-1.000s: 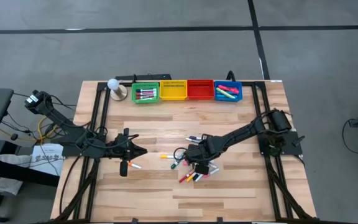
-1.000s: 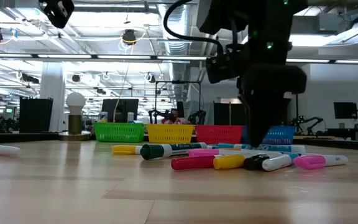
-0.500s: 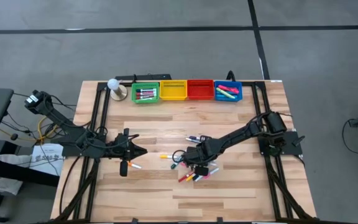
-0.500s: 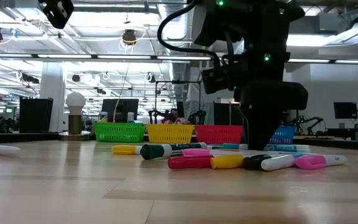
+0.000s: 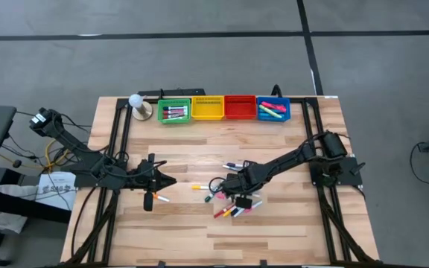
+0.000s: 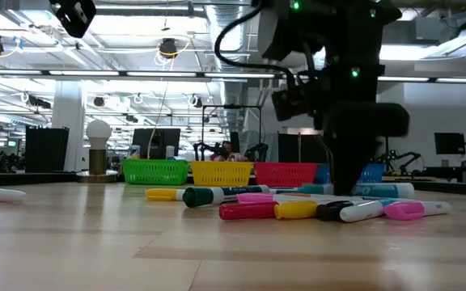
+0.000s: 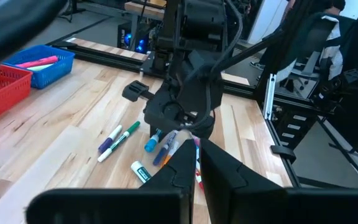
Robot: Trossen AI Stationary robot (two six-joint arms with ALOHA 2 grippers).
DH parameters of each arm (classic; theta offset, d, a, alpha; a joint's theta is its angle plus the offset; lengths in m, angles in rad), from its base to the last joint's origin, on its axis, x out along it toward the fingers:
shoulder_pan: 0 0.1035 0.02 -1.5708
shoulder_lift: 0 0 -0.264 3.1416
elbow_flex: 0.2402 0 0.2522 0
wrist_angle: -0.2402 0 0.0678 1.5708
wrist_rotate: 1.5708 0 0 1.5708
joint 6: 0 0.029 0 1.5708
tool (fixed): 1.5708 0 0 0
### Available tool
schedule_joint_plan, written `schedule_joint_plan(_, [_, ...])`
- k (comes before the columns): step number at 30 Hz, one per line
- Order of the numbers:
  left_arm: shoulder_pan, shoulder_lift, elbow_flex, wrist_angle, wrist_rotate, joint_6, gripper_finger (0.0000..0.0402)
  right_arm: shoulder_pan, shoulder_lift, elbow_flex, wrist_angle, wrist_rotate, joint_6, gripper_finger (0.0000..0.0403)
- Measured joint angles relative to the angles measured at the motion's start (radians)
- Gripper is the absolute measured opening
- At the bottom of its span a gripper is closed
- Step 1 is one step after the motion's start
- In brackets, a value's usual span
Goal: Pick & Place Markers
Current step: Put the light blue marker pen into the green basket
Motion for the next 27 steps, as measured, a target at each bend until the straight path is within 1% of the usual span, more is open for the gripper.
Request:
schedule_joint_plan(3, [0.000,0.000,0.000,0.000,0.000,0.000,0.0021,-0.004,-0.034,0.003,-0.020,0.000,0.037,0.0072])
schedule_joint_plan(5, [0.000,0.000,0.000,0.000,0.000,0.000,0.0021,-0.004,-0.055,0.003,-0.022,0.002,0.053,0.0074])
schedule_joint_plan(12, [0.003,0.000,0.000,0.007,0.000,-0.007,0.0021,-0.011,-0.152,0.044,0.043,0.016,0.078,0.0053])
schedule_joint_plan(16, [0.021,0.000,0.000,0.022,0.000,0.001,0.0021,-0.020,-0.206,0.081,0.189,0.062,0.075,0.0059])
schedule_joint_plan(19, [0.046,0.000,0.000,0.050,0.001,0.021,0.0032,-0.035,-0.242,0.095,0.345,0.074,0.035,0.0062])
schedule_joint_plan(25, [0.109,0.042,0.000,0.181,0.001,0.107,0.0084,-0.077,-0.287,0.100,0.664,0.084,-0.063,0.0063])
schedule_joint_plan(27, [0.129,0.066,0.000,0.225,0.000,0.114,0.0103,-0.086,-0.293,0.100,0.733,0.084,-0.104,0.0063])
